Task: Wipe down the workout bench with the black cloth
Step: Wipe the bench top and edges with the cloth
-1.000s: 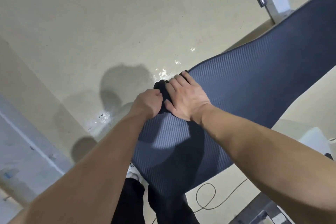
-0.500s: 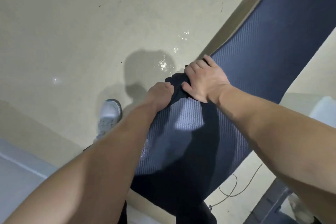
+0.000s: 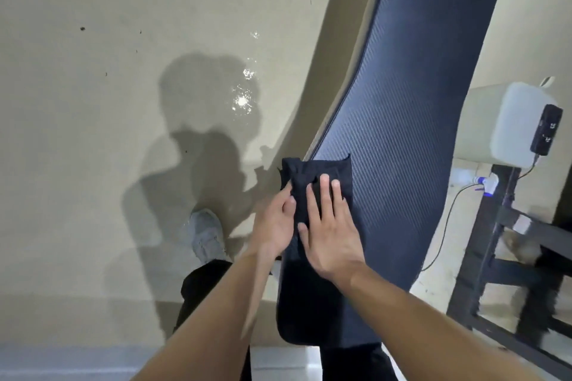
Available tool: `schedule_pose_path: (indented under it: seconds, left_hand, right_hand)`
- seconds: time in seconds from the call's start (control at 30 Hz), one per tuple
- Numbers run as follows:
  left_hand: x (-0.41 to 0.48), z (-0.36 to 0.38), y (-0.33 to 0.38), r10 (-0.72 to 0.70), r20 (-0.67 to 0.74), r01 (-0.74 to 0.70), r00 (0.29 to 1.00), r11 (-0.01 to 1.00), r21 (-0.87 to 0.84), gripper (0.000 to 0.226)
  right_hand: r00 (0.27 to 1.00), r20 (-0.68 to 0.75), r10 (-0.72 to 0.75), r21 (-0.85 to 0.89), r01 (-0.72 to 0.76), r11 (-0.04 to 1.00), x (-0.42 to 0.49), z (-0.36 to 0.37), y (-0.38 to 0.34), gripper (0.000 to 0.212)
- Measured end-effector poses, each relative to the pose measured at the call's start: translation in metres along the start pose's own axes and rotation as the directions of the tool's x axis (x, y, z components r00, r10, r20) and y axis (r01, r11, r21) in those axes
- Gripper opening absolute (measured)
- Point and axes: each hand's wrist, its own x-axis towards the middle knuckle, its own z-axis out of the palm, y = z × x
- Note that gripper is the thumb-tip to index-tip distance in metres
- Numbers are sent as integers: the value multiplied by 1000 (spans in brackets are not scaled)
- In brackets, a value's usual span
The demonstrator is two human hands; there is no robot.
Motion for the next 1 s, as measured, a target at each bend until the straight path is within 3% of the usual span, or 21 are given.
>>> schedule_pose_path:
  seconds: [0.17,0.3,0.47,0.73,0.9,1.0]
  left_hand:
    - [5,7,13,-90,-25,84,996,978,-191,42]
    - [41,6,33,40,-73,-50,997,989,-139,43]
    - [98,11,102,161,-37,-163,986,984,-74,34]
    - [166,13,183,219,-17,-219,976,976,4,27]
    - [184,11,183,234,-15,-234,972,972,19,33]
    - [166,5,163,209,22,-211,978,970,125,35]
  right_hand:
    - [997,-44,62,58,-59,997,12,5,2,71]
    - [991,-71,117,98,-110,989,52,-18,19,75]
    - [982,-125,145,120,-130,984,93,-44,46,70]
    - [963,-157,218,149,-195,969,161,-93,83,71]
    - [952,-182,248,165,-219,962,181,-108,91,70]
    - [949,-134,286,243,-248,938,167,-102,79,70]
